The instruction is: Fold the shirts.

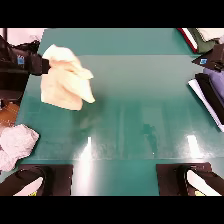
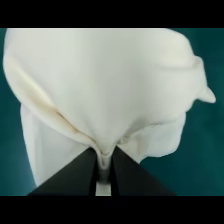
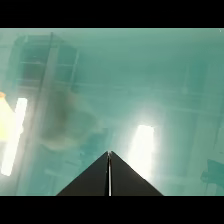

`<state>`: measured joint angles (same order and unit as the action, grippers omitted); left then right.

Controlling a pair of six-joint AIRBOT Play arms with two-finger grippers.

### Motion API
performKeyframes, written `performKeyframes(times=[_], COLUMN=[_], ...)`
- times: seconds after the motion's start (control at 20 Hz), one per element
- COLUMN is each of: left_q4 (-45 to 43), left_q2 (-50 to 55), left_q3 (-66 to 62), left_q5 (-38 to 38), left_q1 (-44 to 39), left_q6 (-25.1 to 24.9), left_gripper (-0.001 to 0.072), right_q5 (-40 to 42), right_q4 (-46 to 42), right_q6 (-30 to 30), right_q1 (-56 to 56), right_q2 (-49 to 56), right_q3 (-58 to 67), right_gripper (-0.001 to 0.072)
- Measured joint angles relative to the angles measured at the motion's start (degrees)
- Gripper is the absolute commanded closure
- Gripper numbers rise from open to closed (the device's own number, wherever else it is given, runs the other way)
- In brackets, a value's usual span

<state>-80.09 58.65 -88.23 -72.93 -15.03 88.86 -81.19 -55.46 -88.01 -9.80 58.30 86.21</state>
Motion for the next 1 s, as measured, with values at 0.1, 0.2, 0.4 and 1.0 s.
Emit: performKeyframes(times=[0.1,0.2,0.4,1.0], left_q4=[8.33,13.90,18.14,17.92], left_q2=[-0.72,-0.48,4.00,22.62], left_q3=[-2.62,-4.02,-4.50,-2.08], left_q5=[-0.04,-0.04,-0.83,-7.56], left_q1=[-3.48,-7.02,-12.37,-10.91], left_q6=[-2.93,-5.14,-7.23,-8.20], left_gripper=[0.0680,0.0680,0.0680,0.0103], right_q5=[0.00,-0.02,-0.02,-0.44], right_q4=[0.00,0.02,0.02,0.00], right_q6=[0.00,0.00,0.00,0.00], right_q1=[0.00,0.00,0.00,0.00], right_q2=[0.00,-0.02,0.00,-0.02], right_q3=[0.00,0.00,0.00,0.00], right_gripper=[0.0698,0.0698,0.0698,0.0698])
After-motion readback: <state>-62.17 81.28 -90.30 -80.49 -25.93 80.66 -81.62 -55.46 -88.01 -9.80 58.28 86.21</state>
